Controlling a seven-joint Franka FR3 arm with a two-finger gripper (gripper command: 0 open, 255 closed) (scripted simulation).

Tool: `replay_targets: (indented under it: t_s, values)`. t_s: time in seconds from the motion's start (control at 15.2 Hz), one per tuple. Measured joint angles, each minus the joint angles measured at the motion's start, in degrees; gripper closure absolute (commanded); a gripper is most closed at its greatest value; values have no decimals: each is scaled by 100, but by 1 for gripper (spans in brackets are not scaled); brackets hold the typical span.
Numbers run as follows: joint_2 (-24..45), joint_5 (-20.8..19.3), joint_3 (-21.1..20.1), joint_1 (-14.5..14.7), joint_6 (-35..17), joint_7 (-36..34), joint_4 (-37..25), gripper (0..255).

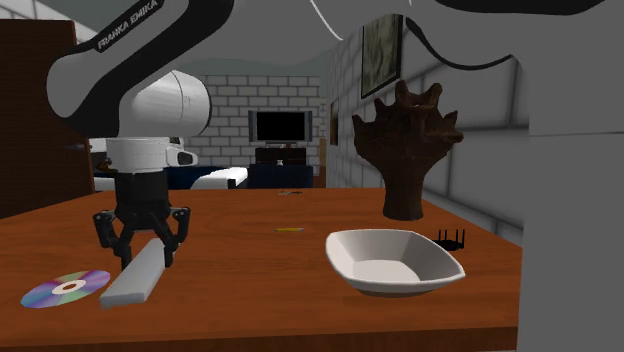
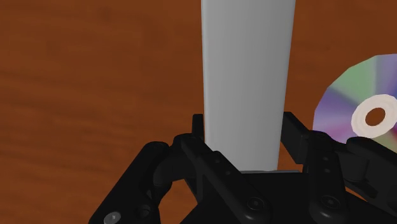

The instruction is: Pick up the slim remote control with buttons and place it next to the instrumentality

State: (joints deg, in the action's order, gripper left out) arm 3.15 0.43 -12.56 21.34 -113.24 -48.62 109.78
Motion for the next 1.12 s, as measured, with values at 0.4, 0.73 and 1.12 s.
replay_targets:
  t_s: [0.4, 0.73, 1.12]
  values:
    - [38, -9, 0, 1, -135, -3, 95, 255]
    - [38, -10, 0, 1, -138, -3, 96, 0]
    - [11, -4, 1, -1, 80, -1, -101, 0]
